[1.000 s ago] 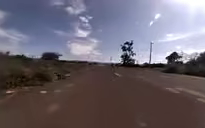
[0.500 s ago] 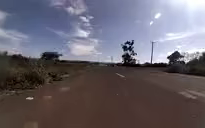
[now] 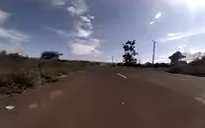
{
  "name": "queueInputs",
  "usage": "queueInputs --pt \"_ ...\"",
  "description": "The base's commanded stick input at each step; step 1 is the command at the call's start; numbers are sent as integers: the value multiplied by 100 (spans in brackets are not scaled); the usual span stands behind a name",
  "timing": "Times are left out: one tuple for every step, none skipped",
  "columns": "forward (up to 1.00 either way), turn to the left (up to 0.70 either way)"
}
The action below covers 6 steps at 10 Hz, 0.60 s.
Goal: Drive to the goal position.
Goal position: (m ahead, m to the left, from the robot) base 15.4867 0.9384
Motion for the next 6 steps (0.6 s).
queueInputs --pt "100 -13" --pt "100 0" --pt "100 0" --pt "100 0" --pt "100 0" --pt "100 0"
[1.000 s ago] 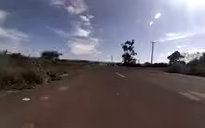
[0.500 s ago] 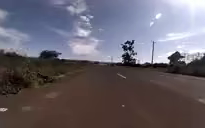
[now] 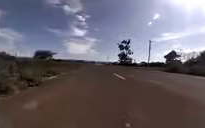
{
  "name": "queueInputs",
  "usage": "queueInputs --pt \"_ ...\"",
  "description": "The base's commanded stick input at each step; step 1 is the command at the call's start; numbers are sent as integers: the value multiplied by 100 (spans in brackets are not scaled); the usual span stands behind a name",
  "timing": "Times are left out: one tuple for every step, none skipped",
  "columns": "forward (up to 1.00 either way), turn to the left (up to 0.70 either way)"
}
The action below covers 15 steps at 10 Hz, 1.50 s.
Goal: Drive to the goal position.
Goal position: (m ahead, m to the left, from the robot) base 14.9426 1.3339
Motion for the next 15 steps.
queueInputs --pt "100 0" --pt "100 0" --pt "100 0" --pt "100 0" --pt "100 0" --pt "100 0" --pt "100 0" --pt "100 0" --pt "100 0" --pt "100 0" --pt "100 0" --pt "100 0" --pt "100 0" --pt "100 0" --pt "100 0"
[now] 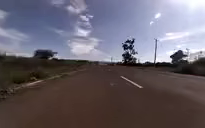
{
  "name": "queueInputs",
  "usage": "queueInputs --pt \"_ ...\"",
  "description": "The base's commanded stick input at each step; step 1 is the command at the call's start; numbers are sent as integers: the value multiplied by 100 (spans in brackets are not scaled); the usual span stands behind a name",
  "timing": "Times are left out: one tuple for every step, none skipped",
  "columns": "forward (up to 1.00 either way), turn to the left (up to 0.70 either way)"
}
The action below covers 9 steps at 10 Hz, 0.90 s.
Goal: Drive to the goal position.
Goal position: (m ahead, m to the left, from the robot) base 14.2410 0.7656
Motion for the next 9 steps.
queueInputs --pt "100 0" --pt "100 0" --pt "100 0" --pt "100 0" --pt "100 0" --pt "100 0" --pt "100 0" --pt "100 0" --pt "100 0"
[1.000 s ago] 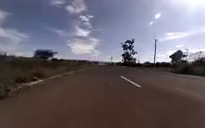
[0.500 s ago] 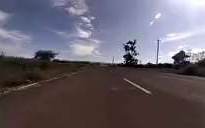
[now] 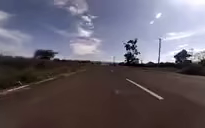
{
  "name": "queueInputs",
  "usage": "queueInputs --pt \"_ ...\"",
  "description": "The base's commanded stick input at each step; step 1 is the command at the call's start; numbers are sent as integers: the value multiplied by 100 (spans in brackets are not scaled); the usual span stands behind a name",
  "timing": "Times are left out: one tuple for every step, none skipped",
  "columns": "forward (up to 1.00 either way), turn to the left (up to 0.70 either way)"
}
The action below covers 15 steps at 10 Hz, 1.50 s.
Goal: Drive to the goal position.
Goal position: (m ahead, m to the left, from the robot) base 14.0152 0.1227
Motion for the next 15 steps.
queueInputs --pt "100 0" --pt "100 0" --pt "100 0" --pt "100 0" --pt "100 0" --pt "100 0" --pt "100 0" --pt "100 0" --pt "100 0" --pt "100 0" --pt "100 0" --pt "100 0" --pt "100 0" --pt "100 0" --pt "100 0"
